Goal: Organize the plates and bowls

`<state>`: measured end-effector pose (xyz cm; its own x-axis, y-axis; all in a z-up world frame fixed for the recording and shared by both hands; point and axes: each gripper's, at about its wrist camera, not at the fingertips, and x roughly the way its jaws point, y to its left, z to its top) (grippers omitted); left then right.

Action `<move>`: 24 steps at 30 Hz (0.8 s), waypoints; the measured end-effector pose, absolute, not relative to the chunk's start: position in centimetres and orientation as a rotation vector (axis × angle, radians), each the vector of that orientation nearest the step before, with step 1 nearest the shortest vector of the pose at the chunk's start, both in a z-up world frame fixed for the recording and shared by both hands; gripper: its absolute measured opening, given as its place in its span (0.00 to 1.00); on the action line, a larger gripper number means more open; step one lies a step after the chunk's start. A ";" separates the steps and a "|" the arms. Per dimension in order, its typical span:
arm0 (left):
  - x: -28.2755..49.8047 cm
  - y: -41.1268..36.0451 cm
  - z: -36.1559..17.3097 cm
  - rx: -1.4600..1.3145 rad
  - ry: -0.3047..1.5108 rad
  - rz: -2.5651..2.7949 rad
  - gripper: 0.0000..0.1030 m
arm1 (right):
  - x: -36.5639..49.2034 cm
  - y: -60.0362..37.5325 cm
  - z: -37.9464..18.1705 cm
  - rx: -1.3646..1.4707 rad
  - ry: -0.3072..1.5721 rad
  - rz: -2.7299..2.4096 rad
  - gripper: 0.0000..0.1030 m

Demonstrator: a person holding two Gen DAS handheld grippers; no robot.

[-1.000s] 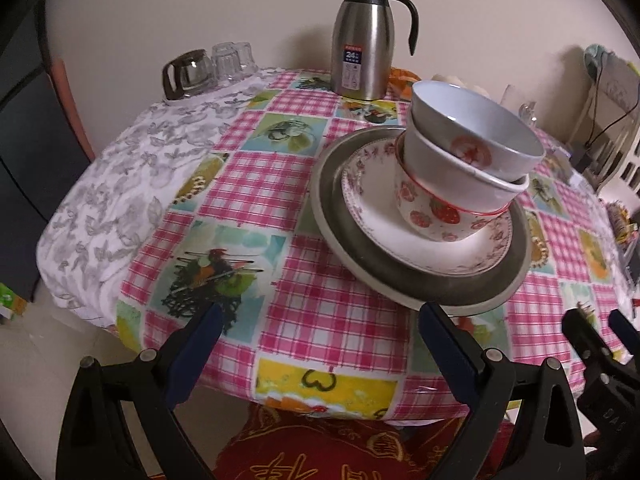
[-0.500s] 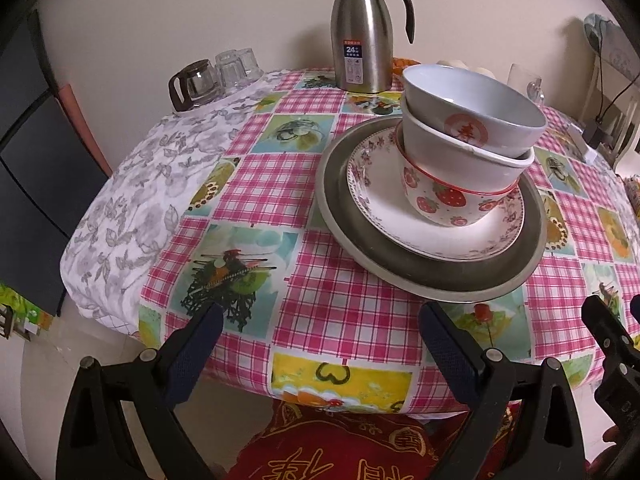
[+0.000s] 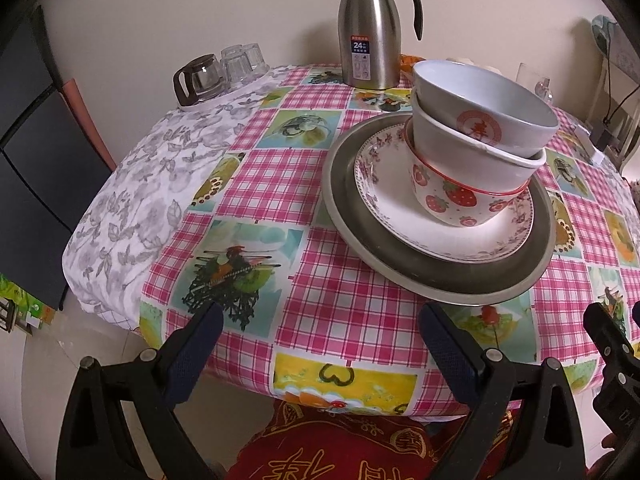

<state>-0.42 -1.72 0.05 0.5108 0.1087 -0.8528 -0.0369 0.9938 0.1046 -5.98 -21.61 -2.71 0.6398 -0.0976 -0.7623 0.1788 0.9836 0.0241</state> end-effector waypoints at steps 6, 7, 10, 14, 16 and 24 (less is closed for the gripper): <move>-0.2 -1.5 -0.2 0.063 1.038 0.085 0.95 | -5.8 -21.7 -2.9 0.092 0.869 -0.159 1.00; -0.2 -1.5 -0.3 0.061 1.040 0.085 0.95 | -5.8 -21.7 -3.0 0.090 0.867 -0.159 1.00; -0.1 -1.4 -0.4 0.056 1.043 0.081 0.95 | -5.7 -21.7 -3.1 0.091 0.871 -0.159 1.00; 0.0 -1.4 -0.5 0.053 1.050 0.072 0.95 | -5.5 -21.8 -3.5 0.095 0.882 -0.161 1.00; 0.0 -1.5 -0.7 0.060 1.054 0.072 0.95 | -5.4 -21.9 -3.6 0.095 0.884 -0.163 1.00; 0.2 -2.0 -0.9 0.087 1.060 0.058 0.95 | -5.2 -22.2 -4.0 0.104 0.892 -0.170 1.00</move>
<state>0.17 -2.03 -0.90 0.4875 0.0894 -0.8686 -0.0055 0.9950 0.0994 -5.19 -22.24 -4.00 0.6159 -0.1042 -0.7809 0.1910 0.9814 0.0197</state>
